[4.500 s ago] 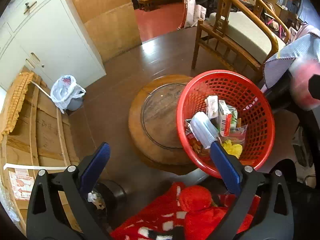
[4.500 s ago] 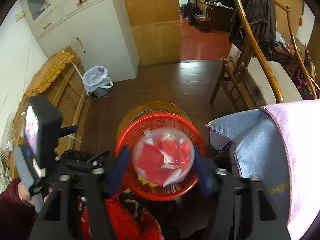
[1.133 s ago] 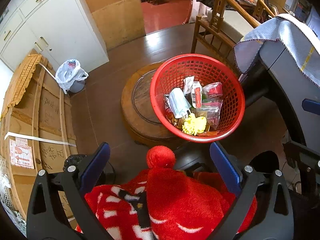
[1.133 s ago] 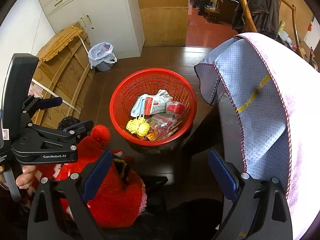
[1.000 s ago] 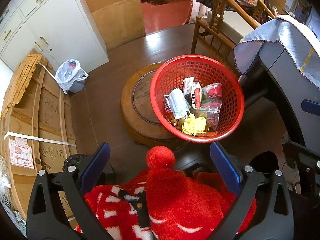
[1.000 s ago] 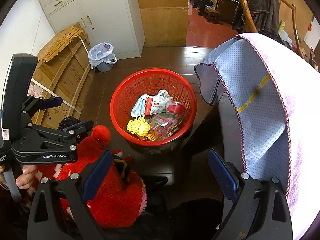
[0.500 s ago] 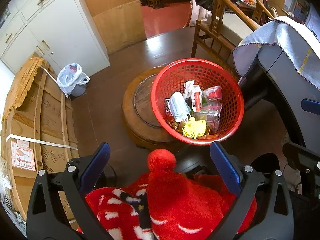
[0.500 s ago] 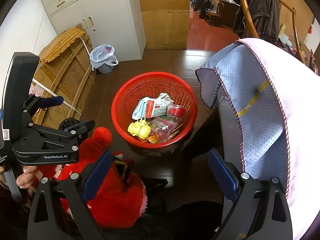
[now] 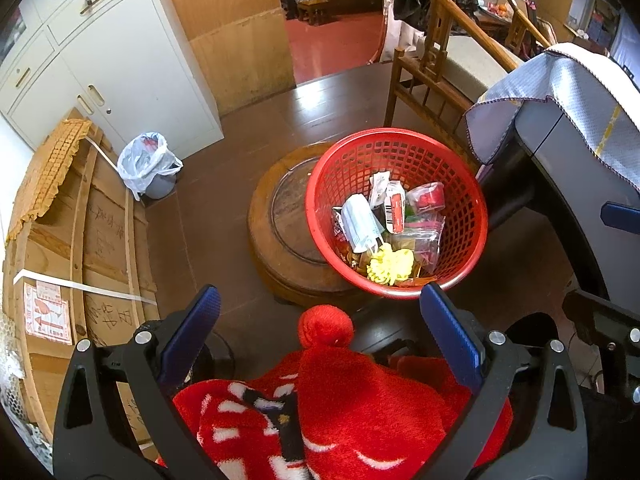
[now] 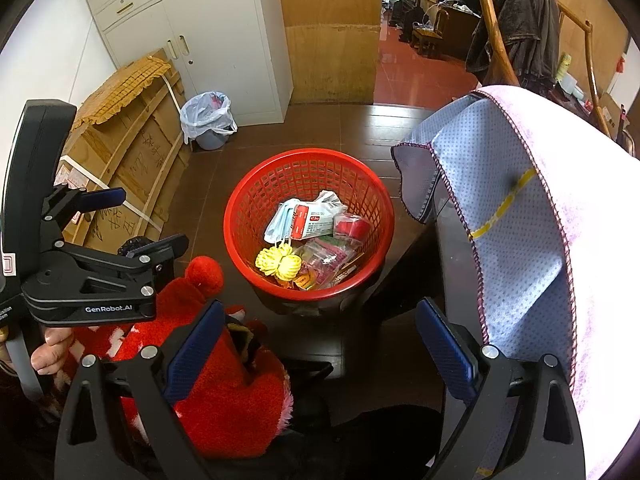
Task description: Collect trash
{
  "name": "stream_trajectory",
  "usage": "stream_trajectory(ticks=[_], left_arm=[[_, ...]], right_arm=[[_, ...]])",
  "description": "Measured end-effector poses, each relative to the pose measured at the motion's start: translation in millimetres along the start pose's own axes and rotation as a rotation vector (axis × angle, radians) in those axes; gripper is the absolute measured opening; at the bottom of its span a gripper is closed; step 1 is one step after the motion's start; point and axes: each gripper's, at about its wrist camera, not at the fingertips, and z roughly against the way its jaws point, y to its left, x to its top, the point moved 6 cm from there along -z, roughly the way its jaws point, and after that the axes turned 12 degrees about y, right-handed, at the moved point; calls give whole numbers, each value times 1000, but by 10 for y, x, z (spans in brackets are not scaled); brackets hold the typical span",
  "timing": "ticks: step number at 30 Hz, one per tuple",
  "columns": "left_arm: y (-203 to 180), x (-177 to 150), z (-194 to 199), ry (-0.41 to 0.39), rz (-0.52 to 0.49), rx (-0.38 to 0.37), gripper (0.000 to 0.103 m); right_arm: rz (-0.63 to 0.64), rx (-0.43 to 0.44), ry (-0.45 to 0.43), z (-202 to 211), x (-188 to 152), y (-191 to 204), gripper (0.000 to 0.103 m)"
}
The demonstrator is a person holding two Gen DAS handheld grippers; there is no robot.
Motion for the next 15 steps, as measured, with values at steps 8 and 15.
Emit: stream_trajectory(ticks=[8,15], left_arm=[[4,-5,9,0,0,-3,96],[6,-5,10,0,-1,-2,96]], right_arm=[[0,0,-1,4,3,1,94],[0,1,-1,2,2,1,94]])
